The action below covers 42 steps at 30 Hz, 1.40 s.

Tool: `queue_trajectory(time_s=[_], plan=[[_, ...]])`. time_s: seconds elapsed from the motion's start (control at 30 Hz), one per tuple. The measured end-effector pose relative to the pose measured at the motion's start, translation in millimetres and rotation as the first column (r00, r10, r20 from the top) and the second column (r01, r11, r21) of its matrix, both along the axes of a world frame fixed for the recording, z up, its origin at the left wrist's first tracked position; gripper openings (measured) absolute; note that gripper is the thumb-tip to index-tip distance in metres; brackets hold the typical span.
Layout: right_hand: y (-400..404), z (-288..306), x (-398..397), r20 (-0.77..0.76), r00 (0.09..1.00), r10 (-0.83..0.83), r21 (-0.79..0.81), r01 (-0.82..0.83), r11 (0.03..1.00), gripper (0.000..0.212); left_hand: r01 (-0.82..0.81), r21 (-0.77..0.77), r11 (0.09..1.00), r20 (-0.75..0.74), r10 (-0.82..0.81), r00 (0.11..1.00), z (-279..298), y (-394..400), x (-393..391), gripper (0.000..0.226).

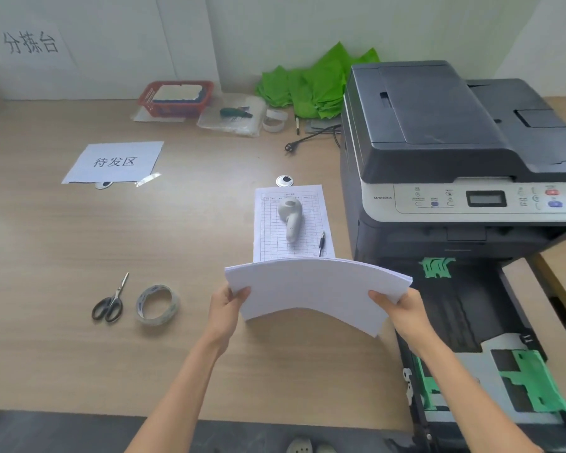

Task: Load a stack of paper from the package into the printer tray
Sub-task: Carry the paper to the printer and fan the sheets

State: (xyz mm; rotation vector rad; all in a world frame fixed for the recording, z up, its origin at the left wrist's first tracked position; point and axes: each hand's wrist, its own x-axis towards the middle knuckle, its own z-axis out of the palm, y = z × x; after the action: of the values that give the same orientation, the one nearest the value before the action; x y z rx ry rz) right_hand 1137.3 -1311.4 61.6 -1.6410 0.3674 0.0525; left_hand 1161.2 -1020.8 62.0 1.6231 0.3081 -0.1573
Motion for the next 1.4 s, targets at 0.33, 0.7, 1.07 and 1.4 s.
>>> queue_trajectory(time_s=[0.33, 0.7, 1.07, 1.4], plan=[[-13, -18, 8, -0.116, 0.993, 0.035, -0.09, -0.045, 0.995, 0.017, -0.066, 0.086, 0.994, -0.116, 0.076, 0.99, -22, -6, 14, 0.013], [-48, 15, -15, -0.035, 0.994, 0.103, 0.127, -0.097, 0.987, 0.016, -0.064, 0.032, 0.997, -0.04, 0.065, 0.997, -4, -3, 1, 0.025], [-29, 32, -45, 0.035, 0.995, -0.092, 0.385, 0.071, 0.92, 0.047, -0.081, -0.733, 0.675, -0.143, -0.036, 0.989, 15, -107, -37, 0.029], [-72, 55, -85, 0.095, 0.96, -0.261, 0.566, 0.164, 0.808, 0.036, 0.121, -0.582, 0.804, 0.089, -0.085, 0.992, 72, -182, -29, 0.018]])
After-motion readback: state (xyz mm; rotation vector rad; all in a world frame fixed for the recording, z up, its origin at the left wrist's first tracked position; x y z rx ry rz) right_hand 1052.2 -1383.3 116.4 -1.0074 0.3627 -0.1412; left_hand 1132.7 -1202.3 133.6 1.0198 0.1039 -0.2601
